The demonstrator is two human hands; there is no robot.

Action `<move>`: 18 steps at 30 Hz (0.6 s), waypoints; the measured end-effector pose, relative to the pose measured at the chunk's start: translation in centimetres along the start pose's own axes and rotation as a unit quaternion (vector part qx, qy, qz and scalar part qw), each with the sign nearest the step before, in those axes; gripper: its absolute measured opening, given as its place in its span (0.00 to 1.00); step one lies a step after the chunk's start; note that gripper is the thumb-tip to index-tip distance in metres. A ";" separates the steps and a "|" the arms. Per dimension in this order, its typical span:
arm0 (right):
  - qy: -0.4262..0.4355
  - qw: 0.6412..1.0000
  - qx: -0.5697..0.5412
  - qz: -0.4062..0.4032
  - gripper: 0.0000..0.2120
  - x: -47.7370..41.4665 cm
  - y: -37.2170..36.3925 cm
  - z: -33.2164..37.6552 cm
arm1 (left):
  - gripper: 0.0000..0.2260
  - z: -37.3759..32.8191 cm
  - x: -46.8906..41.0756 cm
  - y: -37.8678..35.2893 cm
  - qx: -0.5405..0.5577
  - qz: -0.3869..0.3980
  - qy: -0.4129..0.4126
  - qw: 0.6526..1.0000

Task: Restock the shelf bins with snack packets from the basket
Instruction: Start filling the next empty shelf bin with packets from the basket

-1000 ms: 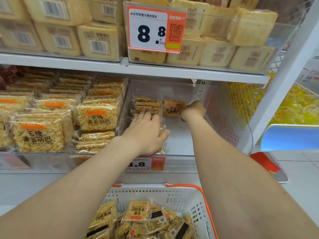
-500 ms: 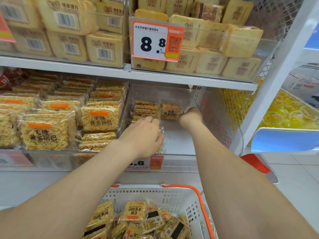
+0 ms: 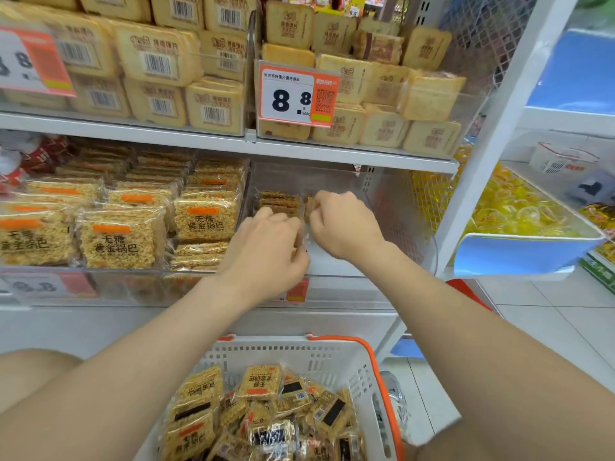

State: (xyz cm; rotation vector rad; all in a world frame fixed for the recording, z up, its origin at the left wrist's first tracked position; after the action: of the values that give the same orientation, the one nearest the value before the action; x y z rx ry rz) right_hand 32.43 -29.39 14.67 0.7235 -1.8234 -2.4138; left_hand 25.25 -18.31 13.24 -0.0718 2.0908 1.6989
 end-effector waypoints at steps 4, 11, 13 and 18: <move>0.057 0.998 0.002 0.038 0.11 3.8 0.3 3.5 | 0.16 -0.9 2.7 0.7 -0.055 0.036 0.035 0.997; 0.140 0.982 0.096 0.084 0.06 8.4 -2.0 6.7 | 0.15 -0.4 7.1 -5.5 -0.099 0.253 0.013 0.962; 0.159 0.982 0.094 0.028 0.12 9.5 -2.4 7.6 | 0.14 0.0 8.6 -8.1 -0.140 0.319 -0.005 0.938; 0.205 0.966 0.107 0.112 0.08 13.4 -8.7 8.3 | 0.10 1.3 12.2 -13.6 -0.156 0.474 -0.019 0.866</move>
State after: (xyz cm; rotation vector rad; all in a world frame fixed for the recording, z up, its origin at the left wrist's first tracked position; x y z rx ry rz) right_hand 19.44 -23.15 3.84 0.8941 -1.8816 -1.7857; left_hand 18.94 -17.57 -3.94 1.0448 1.8919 2.5221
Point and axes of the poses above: each hand's wrist, its own x-axis away from the middle knuckle, its own y-axis out of the back of the hand, z = x × y, the point moved 9 cm from there along -x, towards the middle knuckle, and after that the axes turned 3 degrees about -x, right-handed, at the moved point
